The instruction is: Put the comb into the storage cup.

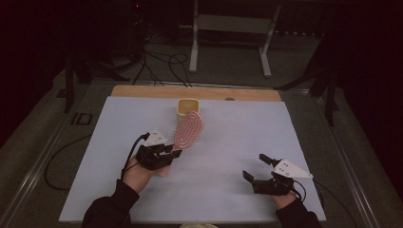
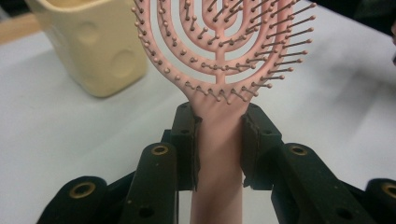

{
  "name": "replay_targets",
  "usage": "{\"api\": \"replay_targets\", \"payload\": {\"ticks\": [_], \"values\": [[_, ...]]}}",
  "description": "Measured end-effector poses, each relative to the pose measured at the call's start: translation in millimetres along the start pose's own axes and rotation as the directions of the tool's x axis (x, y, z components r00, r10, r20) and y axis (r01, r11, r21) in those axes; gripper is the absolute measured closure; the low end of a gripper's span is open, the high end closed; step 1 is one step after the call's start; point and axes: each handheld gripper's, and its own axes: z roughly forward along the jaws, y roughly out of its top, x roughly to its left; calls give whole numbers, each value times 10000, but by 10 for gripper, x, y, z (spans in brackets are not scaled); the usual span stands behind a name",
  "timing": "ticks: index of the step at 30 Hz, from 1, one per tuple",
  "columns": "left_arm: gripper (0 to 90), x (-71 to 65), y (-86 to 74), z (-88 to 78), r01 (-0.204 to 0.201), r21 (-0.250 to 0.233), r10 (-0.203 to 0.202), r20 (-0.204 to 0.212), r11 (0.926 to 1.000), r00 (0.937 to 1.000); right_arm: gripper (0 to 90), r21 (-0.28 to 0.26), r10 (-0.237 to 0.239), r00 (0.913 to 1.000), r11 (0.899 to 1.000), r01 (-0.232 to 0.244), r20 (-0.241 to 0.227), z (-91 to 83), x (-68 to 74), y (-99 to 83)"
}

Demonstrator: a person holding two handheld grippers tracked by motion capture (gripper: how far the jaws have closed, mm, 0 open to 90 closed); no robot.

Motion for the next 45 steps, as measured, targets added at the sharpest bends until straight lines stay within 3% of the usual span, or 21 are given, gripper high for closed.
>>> {"api": "replay_targets", "payload": {"ticks": [6,9,12,16,17,22,26,33,35,45], "values": [[710,-49,-104,20,307,-463,-317,-202,9985,9993,90,47,32,10000,10000,-32,21,2,-6,-6],[709,-116,-140,4,369,-847,-424,-632,9957,9971,90,99,-4,10000,10000,3,30,12,-2,-13],[709,-154,-167,-2,532,-1082,-612,-718,9927,9955,90,102,-19,10000,9999,19,54,12,0,-11],[709,-232,-251,-6,374,-1501,-559,-1205,9880,9911,90,126,-40,10000,9999,39,44,21,5,-15],[709,-248,-300,-10,227,-1770,-458,-1271,9839,9908,90,149,-92,9999,9998,91,64,26,8,-13],[709,-240,-410,15,235,-2103,-491,-1173,9774,9919,90,173,-93,10000,9998,92,33,32,19,-11],[709,-199,-481,76,688,-2300,-903,-839,9708,9924,90,162,-120,9999,9998,120,20,35,26,-4],[709,-238,-497,10,381,-2794,-684,-995,9594,9927,90,208,39,9993,9998,-47,360,27,30,45],[709,-248,-502,5,262,-2817,-602,-1129,9592,9918,90,208,151,9988,9997,-161,463,26,43,83],[709,-221,-541,-29,403,-2782,-775,-1241,9597,9892,90,223,81,9958,9997,-102,915,-103,96,406]]}}
